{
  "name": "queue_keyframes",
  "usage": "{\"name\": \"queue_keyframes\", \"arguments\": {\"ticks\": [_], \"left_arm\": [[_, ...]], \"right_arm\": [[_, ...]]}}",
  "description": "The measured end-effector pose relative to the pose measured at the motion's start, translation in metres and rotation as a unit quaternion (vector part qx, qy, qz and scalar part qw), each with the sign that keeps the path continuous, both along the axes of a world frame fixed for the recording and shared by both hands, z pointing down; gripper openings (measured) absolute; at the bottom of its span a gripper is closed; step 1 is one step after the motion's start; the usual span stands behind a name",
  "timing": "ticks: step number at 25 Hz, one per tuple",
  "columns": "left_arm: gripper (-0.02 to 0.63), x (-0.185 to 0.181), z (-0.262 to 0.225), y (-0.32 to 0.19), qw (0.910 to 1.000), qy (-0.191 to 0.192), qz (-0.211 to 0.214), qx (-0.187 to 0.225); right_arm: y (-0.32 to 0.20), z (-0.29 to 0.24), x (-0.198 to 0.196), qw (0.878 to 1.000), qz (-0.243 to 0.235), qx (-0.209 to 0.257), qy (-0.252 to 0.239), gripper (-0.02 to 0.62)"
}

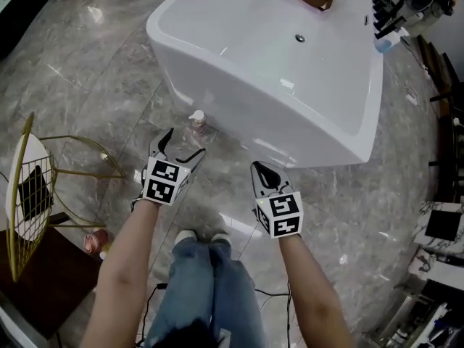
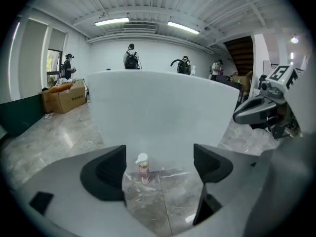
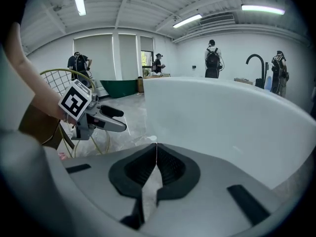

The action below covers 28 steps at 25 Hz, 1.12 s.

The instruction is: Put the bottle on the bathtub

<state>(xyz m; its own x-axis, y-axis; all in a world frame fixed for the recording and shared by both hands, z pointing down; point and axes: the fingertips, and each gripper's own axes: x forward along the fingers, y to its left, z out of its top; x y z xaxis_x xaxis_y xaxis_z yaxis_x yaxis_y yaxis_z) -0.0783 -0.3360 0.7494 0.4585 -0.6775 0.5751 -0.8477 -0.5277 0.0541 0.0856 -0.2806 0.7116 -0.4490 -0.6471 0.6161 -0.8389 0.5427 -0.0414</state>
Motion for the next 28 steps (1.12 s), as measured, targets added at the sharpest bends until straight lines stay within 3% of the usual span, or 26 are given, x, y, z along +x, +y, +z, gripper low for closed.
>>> {"name": "queue_keyframes", "arguments": {"ticks": [15, 28], "left_arm": [[0.426, -0.008, -0.192, 0.064, 0.9973, 0.048, -0.056, -0.009], [0.405, -0.027, -0.364, 0.078, 0.9920, 0.072, -0.093, 0.048]], "right_arm": [[0.045, -0.172, 0.017, 1.000, 0.024, 0.000, -0.013, 0.017], [0.060, -0.337, 0.037, 0.998, 0.031, 0.051, -0.007, 0.017]]}}
